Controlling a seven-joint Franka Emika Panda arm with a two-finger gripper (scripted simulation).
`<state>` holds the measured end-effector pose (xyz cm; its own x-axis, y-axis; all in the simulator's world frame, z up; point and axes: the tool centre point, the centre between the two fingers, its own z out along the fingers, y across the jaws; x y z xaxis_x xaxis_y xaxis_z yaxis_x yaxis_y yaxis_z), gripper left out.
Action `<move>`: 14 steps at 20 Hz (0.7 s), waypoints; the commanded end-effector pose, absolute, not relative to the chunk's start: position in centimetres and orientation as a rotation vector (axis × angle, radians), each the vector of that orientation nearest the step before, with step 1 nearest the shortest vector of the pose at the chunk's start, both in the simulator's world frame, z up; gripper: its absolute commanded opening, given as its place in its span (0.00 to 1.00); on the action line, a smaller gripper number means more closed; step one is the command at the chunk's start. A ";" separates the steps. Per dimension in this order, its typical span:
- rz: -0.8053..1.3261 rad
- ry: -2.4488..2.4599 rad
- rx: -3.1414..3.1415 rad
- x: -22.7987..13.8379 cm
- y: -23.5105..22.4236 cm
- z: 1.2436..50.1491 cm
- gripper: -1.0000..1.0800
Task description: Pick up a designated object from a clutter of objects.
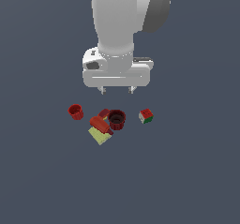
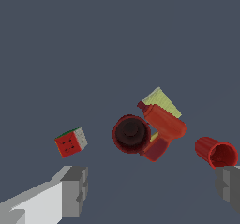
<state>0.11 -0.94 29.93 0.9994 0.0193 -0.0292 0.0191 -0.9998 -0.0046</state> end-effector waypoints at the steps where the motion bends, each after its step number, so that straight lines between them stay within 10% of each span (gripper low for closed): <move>1: 0.046 -0.030 -3.137 0.1 -0.9 29.9 0.96; 14: 0.037 -0.054 -3.104 0.0 1.1 29.6 0.96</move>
